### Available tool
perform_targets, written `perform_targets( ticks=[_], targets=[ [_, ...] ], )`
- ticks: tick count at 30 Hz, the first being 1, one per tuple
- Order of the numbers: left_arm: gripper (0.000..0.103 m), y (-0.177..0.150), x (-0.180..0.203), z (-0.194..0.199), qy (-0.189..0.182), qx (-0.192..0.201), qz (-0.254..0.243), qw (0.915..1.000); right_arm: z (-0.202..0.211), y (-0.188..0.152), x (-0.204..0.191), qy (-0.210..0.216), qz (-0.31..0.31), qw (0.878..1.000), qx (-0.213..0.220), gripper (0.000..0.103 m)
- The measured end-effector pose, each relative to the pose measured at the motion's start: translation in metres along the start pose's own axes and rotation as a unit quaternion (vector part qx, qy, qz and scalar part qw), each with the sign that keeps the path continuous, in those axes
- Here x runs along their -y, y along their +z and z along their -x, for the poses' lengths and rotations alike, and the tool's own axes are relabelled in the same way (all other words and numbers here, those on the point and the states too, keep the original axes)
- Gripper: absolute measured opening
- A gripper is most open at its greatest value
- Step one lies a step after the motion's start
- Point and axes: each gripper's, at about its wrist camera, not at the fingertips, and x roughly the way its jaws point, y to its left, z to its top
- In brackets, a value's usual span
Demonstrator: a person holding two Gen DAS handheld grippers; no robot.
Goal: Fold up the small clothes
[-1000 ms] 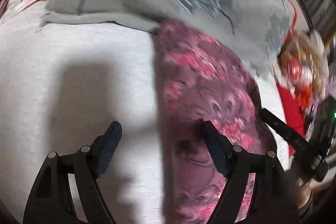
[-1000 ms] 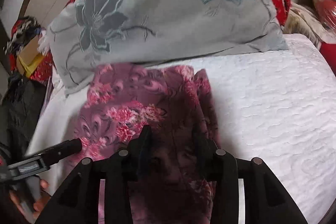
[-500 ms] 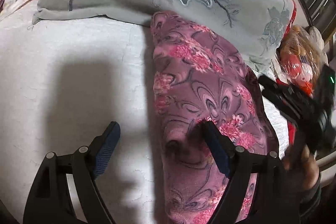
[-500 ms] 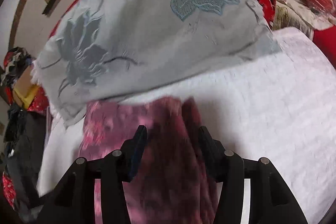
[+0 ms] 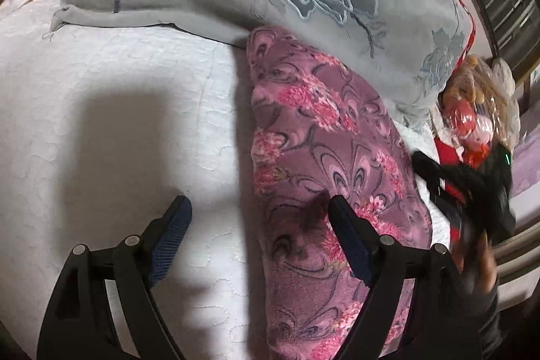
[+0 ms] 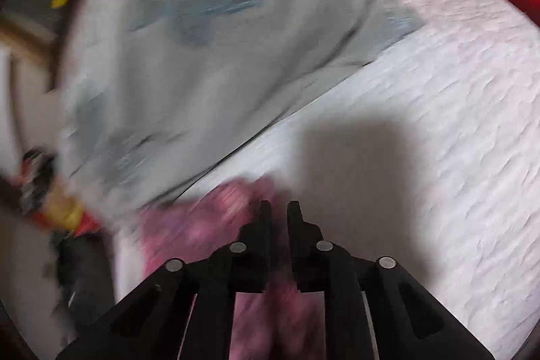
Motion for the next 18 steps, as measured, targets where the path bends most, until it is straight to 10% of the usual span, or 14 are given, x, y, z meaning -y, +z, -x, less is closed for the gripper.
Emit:
perform_targets(
  ticks=[2, 3, 7, 10, 13, 18],
  targets=[
    [0.083, -0.001, -0.001, -0.003, -0.007, -0.007, 0.008, 0.9999, 0.010, -0.019, -0.001, 0.034, 0.012, 0.999, -0.008, 0.058],
    [0.083, -0.002, 0.001, -0.004, -0.005, -0.008, 0.004, 0.9999, 0.013, -0.030, 0.001, 0.035, 0.014, 0.999, -0.012, 0.059],
    [0.071, -0.009, 0.021, 0.002, -0.012, 0.000, -0.039, 0.9992, 0.022, -0.053, -0.008, -0.008, 0.082, 0.996, -0.019, 0.009],
    [0.071, -0.013, 0.029, -0.002, 0.026, -0.001, -0.058, 0.9980, 0.044, -0.061, -0.005, -0.001, 0.082, 0.996, 0.026, 0.000],
    [0.071, -0.017, 0.029, -0.008, 0.043, -0.009, -0.070, 0.9966, 0.031, -0.064, 0.022, -0.080, 0.061, 0.995, -0.024, 0.000],
    [0.070, -0.023, 0.018, 0.006, -0.035, -0.052, -0.065, 0.9959, 0.082, -0.087, 0.023, 0.036, 0.016, 0.999, 0.010, 0.027]
  ],
)
